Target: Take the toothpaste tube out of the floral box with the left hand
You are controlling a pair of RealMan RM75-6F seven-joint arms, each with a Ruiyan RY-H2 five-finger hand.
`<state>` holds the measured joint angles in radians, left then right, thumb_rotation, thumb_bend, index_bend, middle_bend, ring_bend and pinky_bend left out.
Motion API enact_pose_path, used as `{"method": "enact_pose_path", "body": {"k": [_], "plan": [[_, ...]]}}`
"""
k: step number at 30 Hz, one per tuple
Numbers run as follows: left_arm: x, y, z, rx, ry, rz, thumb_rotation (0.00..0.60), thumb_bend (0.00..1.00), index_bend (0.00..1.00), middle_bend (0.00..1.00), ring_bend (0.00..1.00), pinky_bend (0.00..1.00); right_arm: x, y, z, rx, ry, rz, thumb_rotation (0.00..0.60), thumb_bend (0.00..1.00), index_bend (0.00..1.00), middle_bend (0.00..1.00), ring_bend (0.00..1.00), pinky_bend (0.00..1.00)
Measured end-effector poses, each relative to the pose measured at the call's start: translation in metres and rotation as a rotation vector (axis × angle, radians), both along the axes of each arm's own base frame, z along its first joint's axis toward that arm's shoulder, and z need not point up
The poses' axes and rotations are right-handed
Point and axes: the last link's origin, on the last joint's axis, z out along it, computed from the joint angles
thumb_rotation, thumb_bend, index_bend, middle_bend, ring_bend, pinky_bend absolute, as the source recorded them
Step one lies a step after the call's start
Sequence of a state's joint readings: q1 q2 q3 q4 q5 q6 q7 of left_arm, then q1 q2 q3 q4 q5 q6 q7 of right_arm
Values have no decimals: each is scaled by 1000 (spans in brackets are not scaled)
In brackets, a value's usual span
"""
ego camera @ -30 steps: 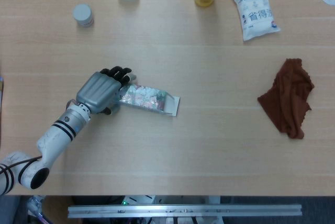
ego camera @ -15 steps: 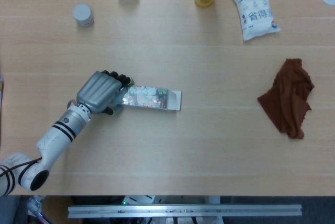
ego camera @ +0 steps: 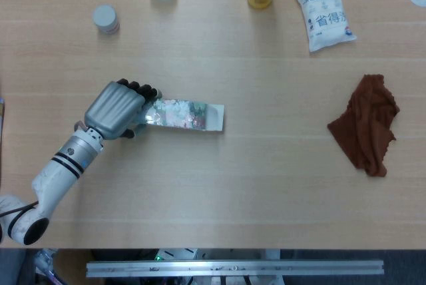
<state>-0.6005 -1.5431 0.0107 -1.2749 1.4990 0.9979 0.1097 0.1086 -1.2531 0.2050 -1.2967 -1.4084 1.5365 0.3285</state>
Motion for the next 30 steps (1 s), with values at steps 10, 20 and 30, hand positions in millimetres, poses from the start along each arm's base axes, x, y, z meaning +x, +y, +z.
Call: {"method": "enact_pose_path", "body": {"k": [10,20,30], "plan": [[10,4,46,153,223,-117,600,293,466,462,395,483,2,-1,-1,0,-2,7,600,294,575,386,262,356],[31,16,89,377,511,-270,600,293,487,486,411,495,2,-2,-1,-1,-5,8,600,295,575,386,262,356],[43,22,104,469,744,-384,600,293,536,537,446,524,1,-3,-4,2,-14,9,600,295,575,386,262,356]]}}
